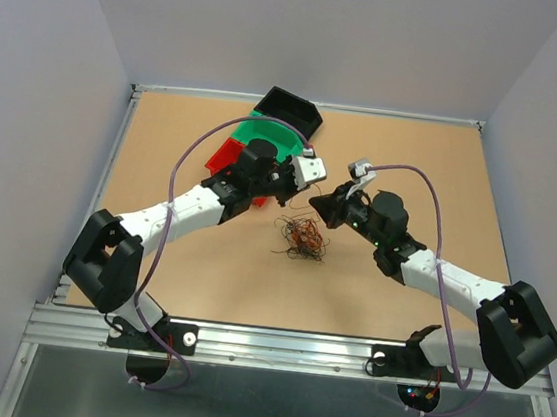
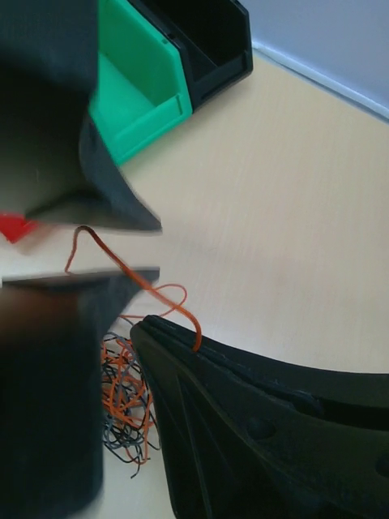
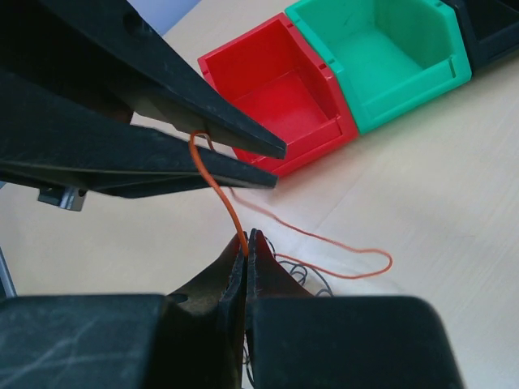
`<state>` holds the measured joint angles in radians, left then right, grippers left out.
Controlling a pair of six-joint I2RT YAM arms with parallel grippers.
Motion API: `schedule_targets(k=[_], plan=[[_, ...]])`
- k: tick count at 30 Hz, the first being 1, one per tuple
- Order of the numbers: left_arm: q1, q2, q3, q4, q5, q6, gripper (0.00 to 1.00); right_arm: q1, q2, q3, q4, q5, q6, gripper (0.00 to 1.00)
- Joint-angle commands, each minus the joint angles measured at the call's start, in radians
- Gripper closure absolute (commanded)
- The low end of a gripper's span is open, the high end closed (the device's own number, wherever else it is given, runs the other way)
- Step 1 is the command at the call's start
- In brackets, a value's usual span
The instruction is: Untangle the cables
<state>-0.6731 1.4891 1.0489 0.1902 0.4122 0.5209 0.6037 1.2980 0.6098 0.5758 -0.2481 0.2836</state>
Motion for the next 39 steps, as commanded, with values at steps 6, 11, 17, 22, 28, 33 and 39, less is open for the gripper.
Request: schedule_targets(k=[6, 11, 17, 22, 28, 33, 39], plan=[[-0.006, -0.039, 0.046, 0.054, 0.037, -0.073, 1.0, 0.007, -0.013, 0.048, 0.024, -0.013, -0.035, 0.97], [-0.006, -0.142, 0.097, 0.008, 0.082, -0.123, 1.0, 0.007, 0.007, 0.041, 0.044, -0.013, -0.052, 0.88], [-0.006, -0.199, 0.238, -0.078, 0.125, -0.203, 1.0, 0.005, 0.099, 0.079, 0.078, -0.06, -0.057, 0.79], [-0.006, -0.187, 0.388, -0.123, 0.14, -0.266, 1.0, 0.005, 0.184, 0.111, 0.099, -0.076, -0.052, 0.8], [-0.006, -0.147, 0.649, -0.184, -0.044, -0.334, 1.0, 0.005, 0.233, 0.11, 0.102, -0.042, -0.043, 0.82], [-0.002, -0.098, 0.876, -0.237, -0.19, -0.351, 1.0, 0.005, 0.225, 0.062, 0.102, 0.018, -0.032, 0.77], [0.0, -0.061, 1.008, -0.256, -0.234, -0.384, 1.0, 0.005, 0.204, 0.002, 0.102, 0.084, -0.014, 0.67]])
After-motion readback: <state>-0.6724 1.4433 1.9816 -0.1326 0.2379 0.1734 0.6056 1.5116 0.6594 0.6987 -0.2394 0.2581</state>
